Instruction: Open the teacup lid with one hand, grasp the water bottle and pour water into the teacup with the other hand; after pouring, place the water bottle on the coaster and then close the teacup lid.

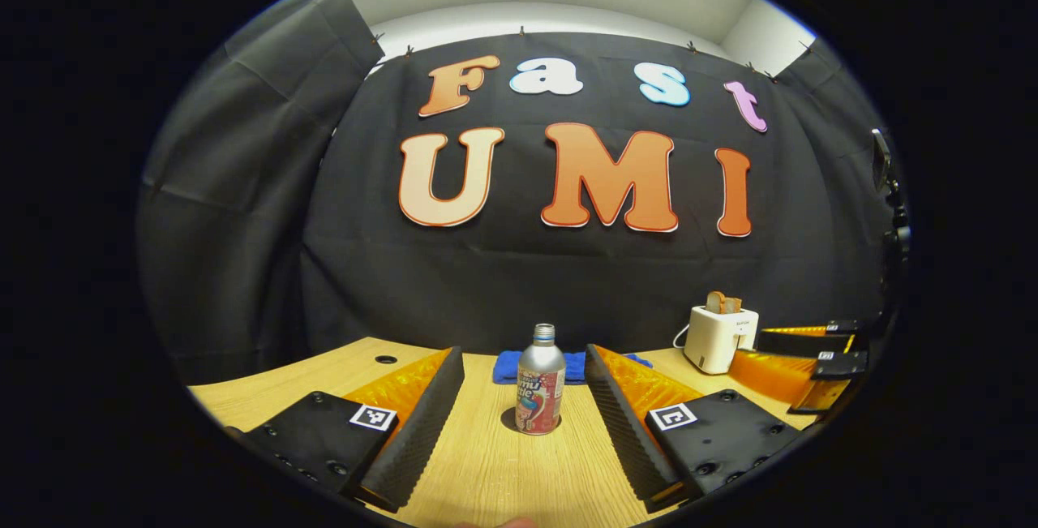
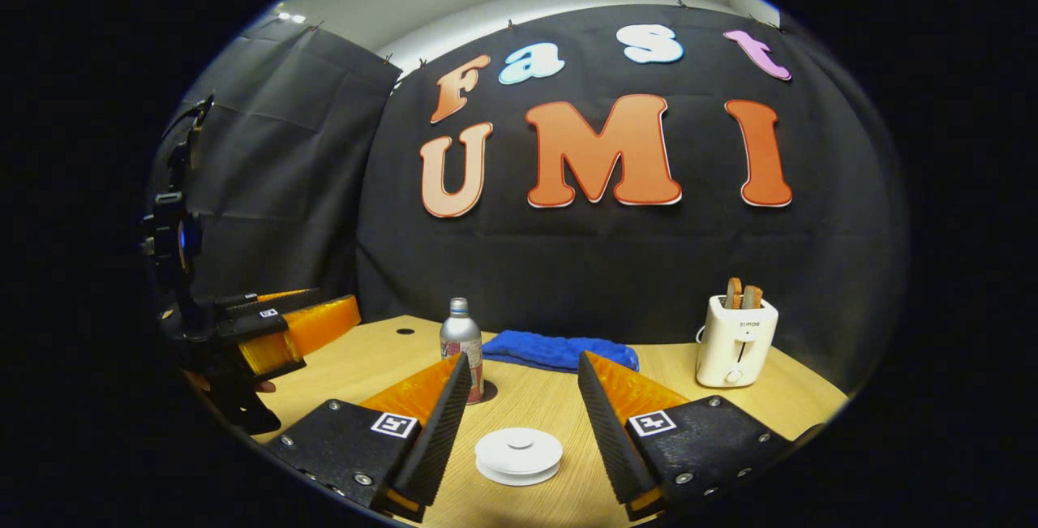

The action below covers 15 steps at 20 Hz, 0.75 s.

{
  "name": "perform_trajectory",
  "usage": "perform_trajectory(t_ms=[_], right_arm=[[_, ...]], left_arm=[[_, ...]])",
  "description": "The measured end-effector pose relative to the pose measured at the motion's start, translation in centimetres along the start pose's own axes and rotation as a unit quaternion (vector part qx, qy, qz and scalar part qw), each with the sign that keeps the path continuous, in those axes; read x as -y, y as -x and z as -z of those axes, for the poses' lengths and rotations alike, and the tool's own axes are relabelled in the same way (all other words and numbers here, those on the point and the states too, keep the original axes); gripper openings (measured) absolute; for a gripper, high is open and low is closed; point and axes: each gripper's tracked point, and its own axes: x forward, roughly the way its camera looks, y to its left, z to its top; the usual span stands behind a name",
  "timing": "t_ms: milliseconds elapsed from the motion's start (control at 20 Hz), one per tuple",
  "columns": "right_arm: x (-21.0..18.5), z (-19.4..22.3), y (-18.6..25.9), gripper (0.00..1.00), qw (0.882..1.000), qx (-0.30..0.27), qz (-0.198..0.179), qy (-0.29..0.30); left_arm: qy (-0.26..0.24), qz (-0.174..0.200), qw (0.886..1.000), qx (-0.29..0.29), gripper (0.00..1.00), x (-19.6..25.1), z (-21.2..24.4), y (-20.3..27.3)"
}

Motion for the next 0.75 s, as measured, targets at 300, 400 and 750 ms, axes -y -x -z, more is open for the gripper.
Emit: perform_trajectory(t_ms=[300, 400, 750], right_arm=[[1.1, -2.2, 2.0, 0.83, 0.999, 0.027, 0.017, 0.004], [1.3, -2.8, 2.1, 0.83, 1.000, 0.026, 0.016, 0.003], [2.2, -3.5, 3.6, 0.83, 0.999, 0.040, 0.021, 0.016]], left_arm=[[-0.006, -0.013, 1.000, 0.015, 0.98, 0.0, -1.6, 1.7], [-0.005, -0.014, 1.000, 0.017, 0.99, 0.2, -2.0, 2.1], [-0.014, -0.027, 0.999, 0.029, 0.94, -0.1, -3.3, 2.9]])
